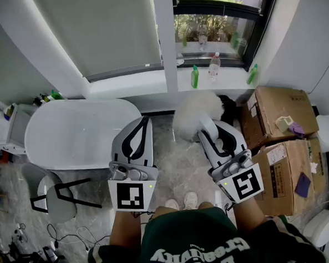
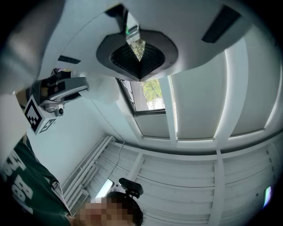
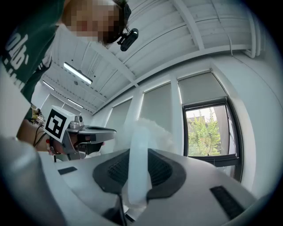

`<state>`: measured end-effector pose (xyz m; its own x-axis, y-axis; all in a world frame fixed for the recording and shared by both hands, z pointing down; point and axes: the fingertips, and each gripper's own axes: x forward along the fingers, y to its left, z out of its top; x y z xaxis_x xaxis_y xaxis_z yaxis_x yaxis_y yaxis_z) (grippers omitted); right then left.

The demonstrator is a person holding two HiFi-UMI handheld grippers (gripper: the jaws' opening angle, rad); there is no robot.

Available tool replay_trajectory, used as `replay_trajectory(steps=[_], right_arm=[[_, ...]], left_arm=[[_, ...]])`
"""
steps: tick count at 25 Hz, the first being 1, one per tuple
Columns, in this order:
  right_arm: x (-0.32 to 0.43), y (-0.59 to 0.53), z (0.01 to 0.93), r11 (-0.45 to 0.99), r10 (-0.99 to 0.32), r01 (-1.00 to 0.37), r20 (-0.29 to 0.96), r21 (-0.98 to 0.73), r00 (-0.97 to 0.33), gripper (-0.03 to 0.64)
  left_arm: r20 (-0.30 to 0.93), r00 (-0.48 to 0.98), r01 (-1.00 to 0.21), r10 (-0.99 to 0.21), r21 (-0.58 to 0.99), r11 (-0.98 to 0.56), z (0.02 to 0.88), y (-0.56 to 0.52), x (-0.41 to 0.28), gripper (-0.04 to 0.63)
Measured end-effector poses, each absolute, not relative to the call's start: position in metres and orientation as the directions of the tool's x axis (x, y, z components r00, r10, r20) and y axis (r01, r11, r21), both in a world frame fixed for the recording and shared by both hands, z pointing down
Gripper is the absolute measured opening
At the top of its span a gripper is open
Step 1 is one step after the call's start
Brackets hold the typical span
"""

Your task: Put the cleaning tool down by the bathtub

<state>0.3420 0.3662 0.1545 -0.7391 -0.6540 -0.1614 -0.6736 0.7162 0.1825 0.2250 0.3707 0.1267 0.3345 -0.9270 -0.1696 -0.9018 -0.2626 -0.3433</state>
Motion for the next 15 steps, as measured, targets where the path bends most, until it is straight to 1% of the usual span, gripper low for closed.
replay_trajectory(steps=[10, 15], right_arm=[[0.353, 0.363, 0.160, 0.719, -0.654, -0.672, -0.155, 0.176, -0.740, 0.097], [0.361, 0.363, 0.162, 0.729, -0.643, -0.666, -0.174, 0.157, -0.746, 0.097]], left_arm=[[-0.176, 0.333, -0.906, -0.926, -0.331, -0.263, 0.128, 0.368, 0.237, 0.006], [-0.173, 0.331, -0.906, -0.927, -0.331, -0.262, 0.130, 0.366, 0.244, 0.006]])
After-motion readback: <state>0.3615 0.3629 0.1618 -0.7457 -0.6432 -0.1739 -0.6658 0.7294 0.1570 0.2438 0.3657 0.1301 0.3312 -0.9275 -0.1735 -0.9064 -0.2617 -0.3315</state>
